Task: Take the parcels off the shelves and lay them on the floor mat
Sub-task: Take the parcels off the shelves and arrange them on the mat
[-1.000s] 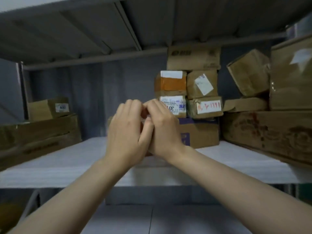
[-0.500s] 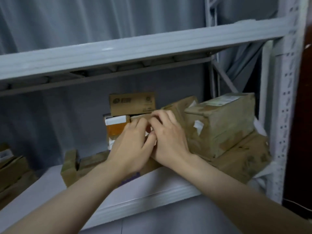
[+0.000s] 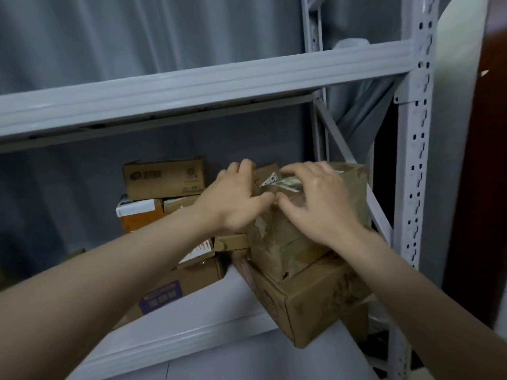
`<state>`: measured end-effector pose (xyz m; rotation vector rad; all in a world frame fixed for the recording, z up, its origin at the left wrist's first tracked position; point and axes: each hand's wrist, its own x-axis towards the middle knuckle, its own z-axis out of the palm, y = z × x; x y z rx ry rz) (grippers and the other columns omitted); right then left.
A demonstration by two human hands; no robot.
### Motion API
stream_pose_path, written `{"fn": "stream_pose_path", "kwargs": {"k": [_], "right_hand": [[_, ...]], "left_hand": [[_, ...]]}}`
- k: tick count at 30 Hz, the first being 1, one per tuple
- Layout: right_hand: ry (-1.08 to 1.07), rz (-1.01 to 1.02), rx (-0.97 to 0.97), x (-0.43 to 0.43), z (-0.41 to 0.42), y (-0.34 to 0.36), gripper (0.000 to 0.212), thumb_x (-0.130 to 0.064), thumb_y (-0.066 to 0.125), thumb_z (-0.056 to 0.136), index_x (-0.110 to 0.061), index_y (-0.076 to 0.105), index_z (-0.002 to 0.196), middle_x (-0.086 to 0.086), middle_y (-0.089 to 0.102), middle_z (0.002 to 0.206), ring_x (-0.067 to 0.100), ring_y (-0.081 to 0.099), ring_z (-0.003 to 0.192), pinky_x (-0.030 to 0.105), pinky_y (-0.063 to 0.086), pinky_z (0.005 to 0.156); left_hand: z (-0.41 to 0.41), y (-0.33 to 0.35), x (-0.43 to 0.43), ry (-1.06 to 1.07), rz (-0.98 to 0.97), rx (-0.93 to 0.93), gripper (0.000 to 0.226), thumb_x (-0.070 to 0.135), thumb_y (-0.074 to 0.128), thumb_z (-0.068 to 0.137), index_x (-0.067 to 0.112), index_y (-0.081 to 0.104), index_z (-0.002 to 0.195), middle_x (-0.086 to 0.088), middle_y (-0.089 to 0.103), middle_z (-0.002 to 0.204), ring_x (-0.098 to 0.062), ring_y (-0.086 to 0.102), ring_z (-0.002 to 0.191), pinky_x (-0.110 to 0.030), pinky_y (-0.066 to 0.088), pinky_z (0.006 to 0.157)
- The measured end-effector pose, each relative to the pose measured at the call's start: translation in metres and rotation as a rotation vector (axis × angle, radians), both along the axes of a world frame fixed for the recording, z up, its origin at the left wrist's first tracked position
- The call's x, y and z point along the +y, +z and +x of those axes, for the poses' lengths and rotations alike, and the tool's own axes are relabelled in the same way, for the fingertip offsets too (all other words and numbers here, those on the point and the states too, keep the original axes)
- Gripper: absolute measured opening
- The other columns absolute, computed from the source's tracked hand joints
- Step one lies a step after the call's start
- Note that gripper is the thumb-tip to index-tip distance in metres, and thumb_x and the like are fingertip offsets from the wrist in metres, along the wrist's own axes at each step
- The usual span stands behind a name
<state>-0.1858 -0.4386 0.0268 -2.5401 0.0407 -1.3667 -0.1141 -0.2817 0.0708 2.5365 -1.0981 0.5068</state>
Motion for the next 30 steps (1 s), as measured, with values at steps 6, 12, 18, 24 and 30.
{"fn": "stream_pose_path", "kwargs": {"k": [6,12,18,24,30], "right_hand": [[0.167,0.036,-0.01,-0.036,0.012,-0.014,0.024,-0.028,0.059,0.086,-0.017,0.073,0.102,-0.004,0.069,0.1,0.019,0.06,0.102,0.042,0.047,0.093],[0.251,0.168,-0.175,-0.027,0.026,-0.022,0.012,-0.015,0.062,0.084,-0.013,0.073,0.088,-0.003,0.069,0.087,0.018,0.063,0.09,0.045,0.051,0.085],[0.263,0.276,-0.293,-0.014,0.015,-0.021,0.017,-0.02,0.056,0.084,-0.013,0.072,0.085,-0.002,0.068,0.088,0.021,0.061,0.092,0.045,0.049,0.085],[0.126,0.42,-0.312,0.021,-0.018,-0.026,0.028,-0.036,0.054,0.085,-0.018,0.071,0.097,0.0,0.066,0.116,0.024,0.051,0.117,0.038,0.04,0.099],[0.151,0.504,-0.259,0.091,-0.052,-0.043,0.039,-0.04,0.057,0.086,-0.013,0.069,0.111,0.01,0.052,0.137,0.029,0.041,0.131,0.038,0.031,0.111]], "left_hand": [[0.027,-0.001,-0.034,0.19,0.198,0.212,0.122,0.093,0.05,0.05,0.021,0.028,0.146,-0.009,0.042,0.141,-0.031,0.036,0.129,-0.049,0.041,0.103],[0.024,-0.001,-0.037,0.164,0.159,0.14,0.103,0.08,0.058,0.053,0.016,0.042,0.132,-0.003,0.055,0.115,-0.024,0.039,0.115,-0.043,0.048,0.092],[-0.006,-0.01,-0.033,0.129,-0.046,0.03,0.1,0.075,0.055,0.057,0.016,0.04,0.137,-0.003,0.045,0.124,-0.023,0.049,0.108,-0.039,0.05,0.089],[-0.047,-0.011,0.02,0.067,-0.169,-0.08,0.093,0.07,0.063,0.059,0.019,0.04,0.134,0.004,0.041,0.115,-0.015,0.047,0.102,-0.036,0.051,0.086],[-0.1,-0.03,0.125,0.139,-0.234,-0.114,0.091,0.075,0.054,0.057,0.018,0.044,0.128,0.004,0.042,0.115,-0.014,0.048,0.103,-0.039,0.048,0.091]]}}
